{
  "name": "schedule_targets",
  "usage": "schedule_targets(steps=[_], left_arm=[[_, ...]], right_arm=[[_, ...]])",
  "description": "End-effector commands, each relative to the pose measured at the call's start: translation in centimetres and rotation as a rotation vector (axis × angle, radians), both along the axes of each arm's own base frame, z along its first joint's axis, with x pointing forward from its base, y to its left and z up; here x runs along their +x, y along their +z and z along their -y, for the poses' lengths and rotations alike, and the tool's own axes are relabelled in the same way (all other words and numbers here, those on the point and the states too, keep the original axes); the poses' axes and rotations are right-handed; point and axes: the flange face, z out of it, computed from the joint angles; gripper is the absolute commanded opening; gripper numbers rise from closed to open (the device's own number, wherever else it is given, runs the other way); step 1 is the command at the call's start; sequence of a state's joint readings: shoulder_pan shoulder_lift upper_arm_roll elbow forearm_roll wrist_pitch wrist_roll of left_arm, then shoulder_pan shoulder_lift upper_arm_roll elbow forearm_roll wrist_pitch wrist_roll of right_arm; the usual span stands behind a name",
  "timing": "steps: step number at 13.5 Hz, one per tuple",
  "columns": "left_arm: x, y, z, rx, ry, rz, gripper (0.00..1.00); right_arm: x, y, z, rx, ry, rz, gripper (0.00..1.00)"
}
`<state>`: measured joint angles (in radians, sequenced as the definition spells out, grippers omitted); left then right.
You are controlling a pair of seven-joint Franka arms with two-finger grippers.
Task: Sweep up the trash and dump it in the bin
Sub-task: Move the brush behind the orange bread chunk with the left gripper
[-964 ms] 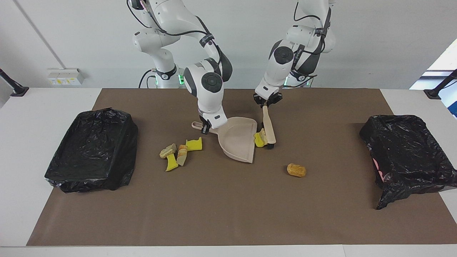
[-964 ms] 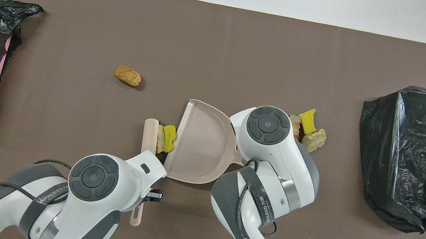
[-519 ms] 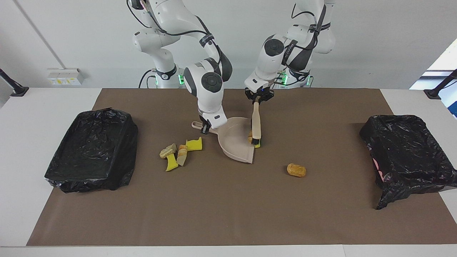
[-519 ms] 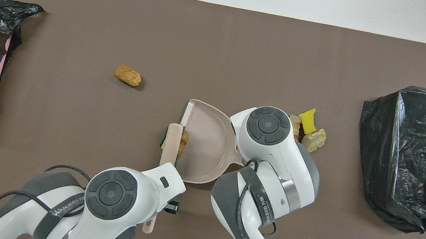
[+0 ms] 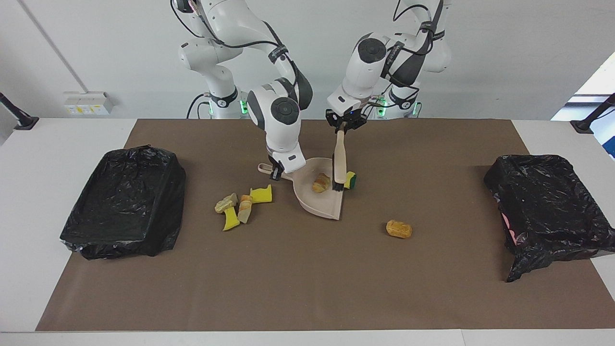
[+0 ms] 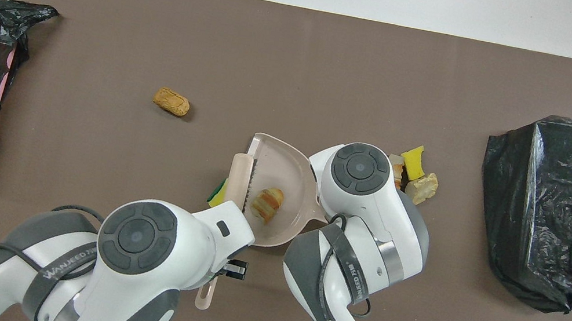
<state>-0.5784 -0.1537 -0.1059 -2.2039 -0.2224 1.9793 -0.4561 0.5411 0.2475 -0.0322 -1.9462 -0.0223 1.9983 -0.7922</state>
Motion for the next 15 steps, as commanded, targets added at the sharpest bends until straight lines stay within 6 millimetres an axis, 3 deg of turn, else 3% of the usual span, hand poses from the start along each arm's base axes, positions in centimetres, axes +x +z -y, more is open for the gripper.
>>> schedule_targets(steps=[1,6,11,15], left_arm=[[2.1,1.0,-2.8,0.02,0.027,0.003,0.0],[10.6,0.1,-10.9,0.093,-0.043,0.06,0.0],[19.4,-1.9,-18.7,0.146,-0.111,0.081,0.0],[23.0,-3.9,-23.2,0.143,-0.166,0.068,0.0]], right_arm=[[-0.4,-0.1,0.2,0.006,-0.032,0.017,0.0],[-0.9,-0.3,0.2,-0.017,-0.025,-0.012,0.0],[-0.8,1.3,-0.8,-0.063,-0.053,-0.037,0.0],[-1.0,1.4,-1.3,-0.074,-0.055,-0.043,0.0]])
